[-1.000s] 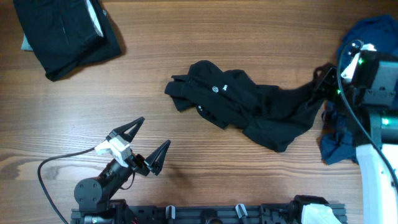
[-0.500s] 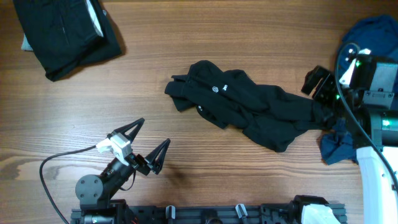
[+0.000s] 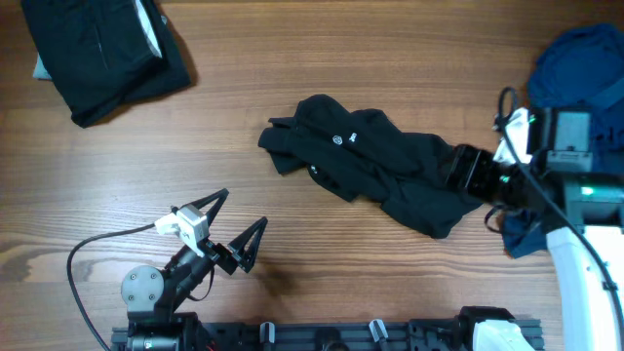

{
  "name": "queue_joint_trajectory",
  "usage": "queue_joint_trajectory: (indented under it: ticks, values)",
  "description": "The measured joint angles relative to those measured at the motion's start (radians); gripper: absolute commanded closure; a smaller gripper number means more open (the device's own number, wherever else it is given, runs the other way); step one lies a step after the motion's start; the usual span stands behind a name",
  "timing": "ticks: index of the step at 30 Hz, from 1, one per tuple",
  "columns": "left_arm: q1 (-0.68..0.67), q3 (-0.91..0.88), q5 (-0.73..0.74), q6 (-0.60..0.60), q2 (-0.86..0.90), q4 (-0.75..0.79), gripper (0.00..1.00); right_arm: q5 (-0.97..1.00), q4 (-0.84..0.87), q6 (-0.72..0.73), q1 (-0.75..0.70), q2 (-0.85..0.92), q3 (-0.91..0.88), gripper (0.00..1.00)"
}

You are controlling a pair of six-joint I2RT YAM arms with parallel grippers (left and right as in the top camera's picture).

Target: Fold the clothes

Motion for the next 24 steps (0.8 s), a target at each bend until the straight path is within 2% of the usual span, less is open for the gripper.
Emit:
queue_joint_trajectory:
  ticks: [3, 7, 13, 17, 24]
  values:
    - [0.000, 0.000, 0.000, 0.000, 0.000, 0.001, 0.00, -0.003, 0.069, 0.016, 0.052, 0.006, -0.071, 0.12]
    - [0.000, 0.000, 0.000, 0.000, 0.000, 0.001, 0.00, 0.009, 0.164, 0.086, 0.199, 0.020, -0.122, 0.10]
    - [0.000, 0.000, 0.000, 0.000, 0.000, 0.001, 0.00, 0.109, 0.262, 0.331, 0.409, 0.098, -0.163, 0.07]
    - [0.000, 0.000, 0.000, 0.000, 0.000, 0.001, 0.00, 0.211, 0.269, 0.494, 0.517, 0.213, -0.173, 0.10]
    - [0.000, 0.000, -0.001, 0.000, 0.000, -0.035, 0.00, 0.420, 0.214, 0.653, 0.521, 0.294, -0.180, 0.19]
